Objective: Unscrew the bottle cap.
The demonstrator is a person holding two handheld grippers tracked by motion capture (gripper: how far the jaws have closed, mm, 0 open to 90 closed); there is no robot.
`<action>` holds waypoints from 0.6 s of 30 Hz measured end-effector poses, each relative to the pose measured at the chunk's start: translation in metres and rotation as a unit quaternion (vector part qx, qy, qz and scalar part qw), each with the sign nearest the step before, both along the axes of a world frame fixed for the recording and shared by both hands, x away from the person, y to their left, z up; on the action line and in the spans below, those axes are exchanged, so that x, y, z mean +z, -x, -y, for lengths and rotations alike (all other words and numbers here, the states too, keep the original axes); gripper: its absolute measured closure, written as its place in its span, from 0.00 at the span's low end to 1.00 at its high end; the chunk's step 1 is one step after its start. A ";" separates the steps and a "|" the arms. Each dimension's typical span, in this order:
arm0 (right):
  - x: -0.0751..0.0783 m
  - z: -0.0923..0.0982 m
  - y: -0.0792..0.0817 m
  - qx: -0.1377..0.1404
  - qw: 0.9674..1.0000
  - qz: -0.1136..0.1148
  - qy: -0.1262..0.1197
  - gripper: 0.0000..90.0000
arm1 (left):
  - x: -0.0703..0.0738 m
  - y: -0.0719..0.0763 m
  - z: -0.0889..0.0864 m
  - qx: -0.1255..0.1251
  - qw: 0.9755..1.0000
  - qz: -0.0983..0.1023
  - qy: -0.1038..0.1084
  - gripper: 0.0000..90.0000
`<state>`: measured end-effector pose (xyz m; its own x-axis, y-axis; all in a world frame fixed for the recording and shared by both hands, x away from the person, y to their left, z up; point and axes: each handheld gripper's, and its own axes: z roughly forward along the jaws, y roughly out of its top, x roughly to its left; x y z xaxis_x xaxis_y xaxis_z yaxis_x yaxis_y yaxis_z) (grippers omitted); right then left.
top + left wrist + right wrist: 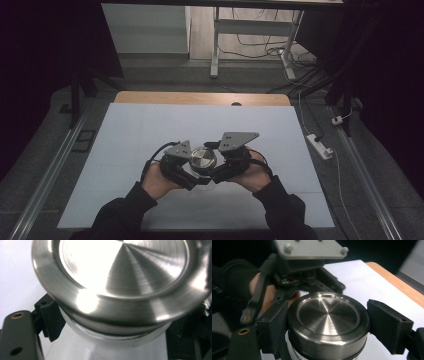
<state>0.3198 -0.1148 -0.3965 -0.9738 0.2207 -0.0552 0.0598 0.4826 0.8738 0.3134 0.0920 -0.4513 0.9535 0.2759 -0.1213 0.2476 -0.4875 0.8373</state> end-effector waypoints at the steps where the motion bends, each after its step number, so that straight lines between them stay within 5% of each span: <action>1: -0.001 0.004 -0.002 0.030 1.000 0.004 -0.007 0.22 | 0.000 0.000 0.000 -0.006 1.000 0.000 0.002 0.17; 6: -0.001 0.009 -0.005 0.055 0.998 -0.016 -0.013 0.22 | 0.000 0.002 0.003 -0.012 1.000 0.002 0.003 0.17; 13: 0.006 0.006 -0.003 -0.032 0.999 -0.023 -0.006 0.16 | 0.001 -0.001 -0.003 0.031 0.999 0.005 -0.006 0.17; 18: 0.002 -0.005 0.003 -0.049 0.999 -0.007 0.009 0.17 | 0.000 -0.001 -0.002 0.040 0.999 0.006 -0.011 0.17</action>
<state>0.3169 -0.1099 -0.3944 -0.9483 0.3138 -0.0471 0.1191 0.4895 0.8639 0.3146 0.0941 -0.4510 0.9299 0.3530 -0.1031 0.2760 -0.4845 0.8301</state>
